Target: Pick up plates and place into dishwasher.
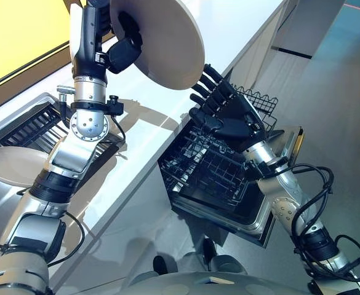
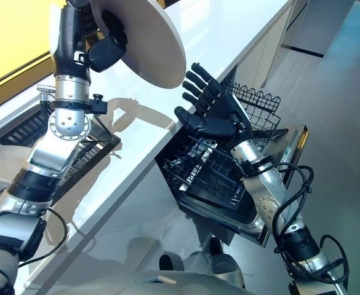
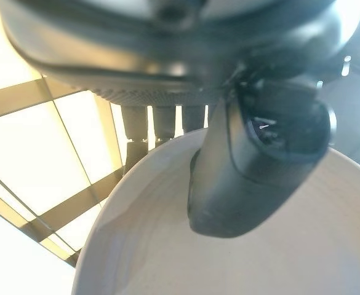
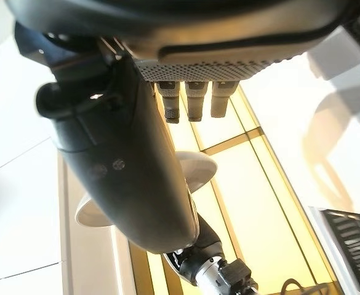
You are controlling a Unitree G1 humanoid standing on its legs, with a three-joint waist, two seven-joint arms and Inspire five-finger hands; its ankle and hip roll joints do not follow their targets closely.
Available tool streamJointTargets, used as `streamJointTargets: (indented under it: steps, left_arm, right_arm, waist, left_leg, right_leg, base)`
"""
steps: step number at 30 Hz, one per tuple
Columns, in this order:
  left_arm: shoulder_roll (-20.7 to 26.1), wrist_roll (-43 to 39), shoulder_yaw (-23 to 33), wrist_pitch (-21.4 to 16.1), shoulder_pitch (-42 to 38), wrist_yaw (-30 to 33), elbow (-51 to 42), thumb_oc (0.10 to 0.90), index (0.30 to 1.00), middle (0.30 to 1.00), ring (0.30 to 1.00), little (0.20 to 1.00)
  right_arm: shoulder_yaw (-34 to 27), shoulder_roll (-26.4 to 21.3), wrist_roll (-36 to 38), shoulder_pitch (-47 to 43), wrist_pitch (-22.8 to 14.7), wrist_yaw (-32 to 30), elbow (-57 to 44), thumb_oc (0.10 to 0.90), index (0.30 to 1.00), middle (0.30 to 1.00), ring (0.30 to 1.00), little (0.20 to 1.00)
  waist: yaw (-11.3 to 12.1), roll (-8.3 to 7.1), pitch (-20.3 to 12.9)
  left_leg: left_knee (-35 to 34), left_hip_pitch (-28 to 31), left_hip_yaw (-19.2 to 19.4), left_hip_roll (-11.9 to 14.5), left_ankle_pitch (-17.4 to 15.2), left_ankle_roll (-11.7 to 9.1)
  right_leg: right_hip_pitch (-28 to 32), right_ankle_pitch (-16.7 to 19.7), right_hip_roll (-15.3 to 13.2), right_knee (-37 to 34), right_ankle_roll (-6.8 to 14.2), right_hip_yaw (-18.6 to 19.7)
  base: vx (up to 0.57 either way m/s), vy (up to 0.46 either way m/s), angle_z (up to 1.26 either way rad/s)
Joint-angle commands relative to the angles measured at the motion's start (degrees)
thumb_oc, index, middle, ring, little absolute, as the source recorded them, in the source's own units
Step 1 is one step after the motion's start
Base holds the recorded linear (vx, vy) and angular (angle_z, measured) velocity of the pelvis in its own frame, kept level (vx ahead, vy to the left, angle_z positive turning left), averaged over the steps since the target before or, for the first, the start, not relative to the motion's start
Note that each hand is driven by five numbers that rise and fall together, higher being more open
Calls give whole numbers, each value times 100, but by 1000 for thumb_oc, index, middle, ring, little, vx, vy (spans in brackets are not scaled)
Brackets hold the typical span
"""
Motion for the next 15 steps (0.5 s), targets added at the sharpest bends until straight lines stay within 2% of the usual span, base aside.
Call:
streamJointTargets:
  steps: [1,15]
  left_arm:
    - [48,279,-96,-351,-1117,313,-208,100,300,300,300,200]
    - [-571,434,-282,-564,-971,353,89,100,300,300,300,200]
  right_arm:
    - [-63,264,-39,-654,-653,1,-784,800,900,900,900,900]
    - [-227,390,138,-799,-724,95,-825,800,900,900,900,900]
  waist:
    - [-44,-109,-537]
    - [-146,-173,-542]
  left_leg:
    - [12,124,-212,-185,-231,52]
    - [12,167,-78,-134,-224,64]
  right_leg:
    - [421,-184,162,24,173,-192]
    - [408,-162,214,32,161,-95]
  base:
    - [0,0,0]
    - [6,-8,-6]
